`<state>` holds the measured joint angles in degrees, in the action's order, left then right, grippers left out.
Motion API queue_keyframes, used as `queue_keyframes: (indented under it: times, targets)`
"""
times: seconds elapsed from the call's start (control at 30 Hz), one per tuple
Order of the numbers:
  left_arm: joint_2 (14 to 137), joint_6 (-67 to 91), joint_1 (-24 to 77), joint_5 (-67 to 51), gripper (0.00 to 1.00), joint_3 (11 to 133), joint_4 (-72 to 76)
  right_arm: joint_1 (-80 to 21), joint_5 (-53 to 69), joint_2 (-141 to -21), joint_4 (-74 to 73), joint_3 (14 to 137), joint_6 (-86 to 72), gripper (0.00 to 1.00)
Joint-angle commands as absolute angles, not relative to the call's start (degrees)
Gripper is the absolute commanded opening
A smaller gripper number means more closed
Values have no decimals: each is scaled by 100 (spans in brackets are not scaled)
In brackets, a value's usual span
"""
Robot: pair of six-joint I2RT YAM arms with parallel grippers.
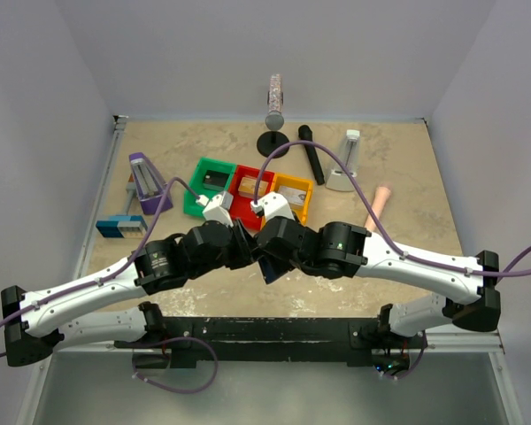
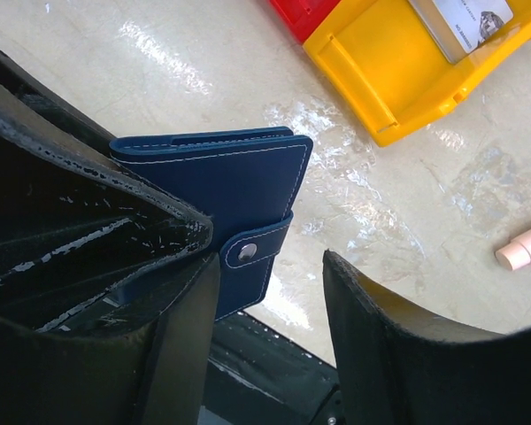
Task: Take the credit cards out of the card holder
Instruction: Open the card holder.
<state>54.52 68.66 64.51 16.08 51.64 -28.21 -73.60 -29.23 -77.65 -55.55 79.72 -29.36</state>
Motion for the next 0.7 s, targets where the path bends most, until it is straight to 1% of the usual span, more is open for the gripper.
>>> queue_keyframes:
  times: [0.0, 0.07, 0.3, 0.67]
  targets:
    - [5335, 7198, 6495, 1178, 0, 5282, -1960, -7357, -3252, -7884, -5643, 8130, -2988, 53]
    - [5335, 7216, 6495, 1160, 0, 5300, -1951, -7356, -3261, -7901, -5643, 8121, -2979, 51]
    - [5300, 7233, 6495, 1151, 0, 5273, -1951, -7356, -3278, -7910, -5634, 8104, -2927, 36]
    - [5212, 7251, 6486, 1134, 0, 5194, -1925, -7356, -3243, -7893, -5704, 8068, -2953, 22]
